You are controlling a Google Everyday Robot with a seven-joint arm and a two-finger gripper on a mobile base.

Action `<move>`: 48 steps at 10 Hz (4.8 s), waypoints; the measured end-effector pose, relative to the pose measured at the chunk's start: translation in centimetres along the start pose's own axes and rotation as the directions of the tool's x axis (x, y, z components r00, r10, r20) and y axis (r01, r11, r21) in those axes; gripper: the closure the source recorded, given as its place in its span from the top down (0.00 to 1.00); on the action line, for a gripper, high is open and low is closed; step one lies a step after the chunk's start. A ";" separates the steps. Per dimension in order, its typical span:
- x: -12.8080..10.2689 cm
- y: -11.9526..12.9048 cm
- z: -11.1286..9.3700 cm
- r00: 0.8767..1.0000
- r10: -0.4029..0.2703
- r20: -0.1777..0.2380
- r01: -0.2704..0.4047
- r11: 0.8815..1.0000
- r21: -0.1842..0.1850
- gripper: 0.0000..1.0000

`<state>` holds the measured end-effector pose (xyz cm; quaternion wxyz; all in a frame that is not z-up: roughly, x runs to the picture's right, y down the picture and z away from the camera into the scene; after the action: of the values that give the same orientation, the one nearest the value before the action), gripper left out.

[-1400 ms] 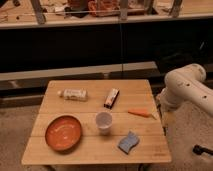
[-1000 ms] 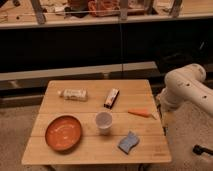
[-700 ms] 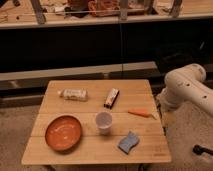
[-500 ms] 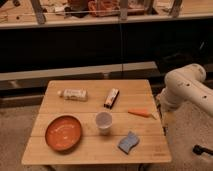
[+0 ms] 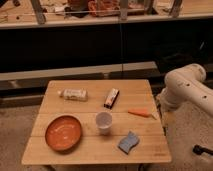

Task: Pick up the ceramic bowl

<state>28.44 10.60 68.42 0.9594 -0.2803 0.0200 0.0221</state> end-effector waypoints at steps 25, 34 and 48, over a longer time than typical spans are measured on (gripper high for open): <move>-20.0 2.6 -1.9 0.868 -0.491 -0.072 0.496 0.863 0.100 0.80; -24.3 3.3 -1.6 0.752 -0.654 -0.075 0.659 0.745 0.108 0.80; -31.5 3.0 -1.1 0.590 -0.803 -0.085 0.805 0.577 0.139 0.80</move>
<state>-3.16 11.58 67.46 0.8846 -0.1798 -0.1014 -0.4181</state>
